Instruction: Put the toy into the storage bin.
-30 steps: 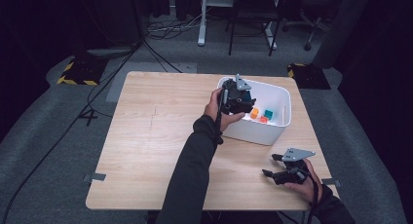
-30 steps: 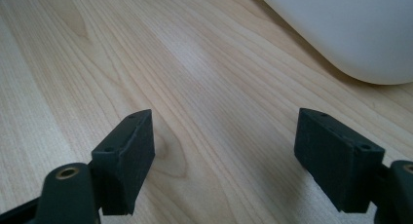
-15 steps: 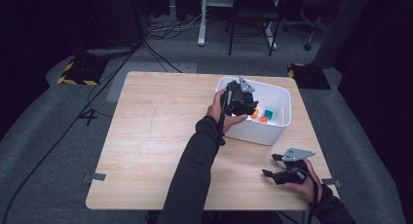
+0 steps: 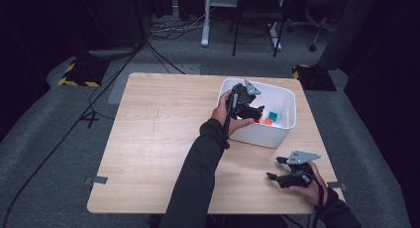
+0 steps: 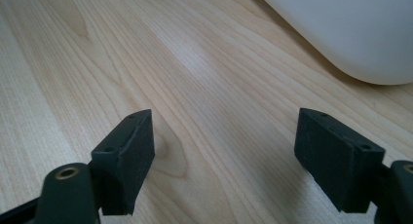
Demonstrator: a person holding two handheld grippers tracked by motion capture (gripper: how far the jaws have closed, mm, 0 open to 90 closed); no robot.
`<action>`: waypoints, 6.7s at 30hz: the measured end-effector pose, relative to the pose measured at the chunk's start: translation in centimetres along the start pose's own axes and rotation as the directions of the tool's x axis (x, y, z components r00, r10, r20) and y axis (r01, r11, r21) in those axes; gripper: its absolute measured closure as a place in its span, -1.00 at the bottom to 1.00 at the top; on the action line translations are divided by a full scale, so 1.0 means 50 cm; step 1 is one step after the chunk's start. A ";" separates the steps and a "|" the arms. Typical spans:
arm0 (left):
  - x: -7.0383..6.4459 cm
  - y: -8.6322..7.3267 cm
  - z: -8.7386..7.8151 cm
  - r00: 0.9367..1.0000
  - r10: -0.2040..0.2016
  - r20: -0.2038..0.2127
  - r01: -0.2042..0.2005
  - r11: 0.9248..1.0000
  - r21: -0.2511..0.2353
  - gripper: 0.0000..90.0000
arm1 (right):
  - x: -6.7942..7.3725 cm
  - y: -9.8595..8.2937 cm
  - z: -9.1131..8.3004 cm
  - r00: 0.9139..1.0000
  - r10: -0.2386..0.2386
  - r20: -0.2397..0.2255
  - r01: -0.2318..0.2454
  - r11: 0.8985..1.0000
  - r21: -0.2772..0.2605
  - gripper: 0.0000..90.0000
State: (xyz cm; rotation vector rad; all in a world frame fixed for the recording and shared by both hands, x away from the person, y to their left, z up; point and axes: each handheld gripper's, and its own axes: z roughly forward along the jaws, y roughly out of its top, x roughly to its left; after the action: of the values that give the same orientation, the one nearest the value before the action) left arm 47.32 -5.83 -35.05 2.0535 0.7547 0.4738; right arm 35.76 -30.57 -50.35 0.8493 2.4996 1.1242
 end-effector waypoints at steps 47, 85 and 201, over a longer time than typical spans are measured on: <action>0.176 -0.085 -0.173 0.974 -0.103 -0.200 0.104 0.995 -0.003 -0.55 | 0.000 0.000 0.000 1.000 0.003 -0.001 -0.003 1.000 0.001 -0.49; 0.158 -0.257 -0.254 0.985 0.000 -0.173 0.023 0.991 0.133 -0.57 | 0.000 0.000 0.000 1.000 0.002 0.000 -0.002 1.000 0.001 -0.50; 0.105 -0.622 -0.384 0.959 -0.209 -0.191 0.250 0.942 0.223 -0.71 | 0.003 -0.002 -0.002 1.000 0.007 0.009 -0.007 1.000 0.001 -0.50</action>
State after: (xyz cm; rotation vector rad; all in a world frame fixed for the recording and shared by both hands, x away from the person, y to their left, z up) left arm 29.70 22.80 -50.32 2.1331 1.1902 0.4377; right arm 35.53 -30.58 -50.35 0.8615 2.4923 1.1194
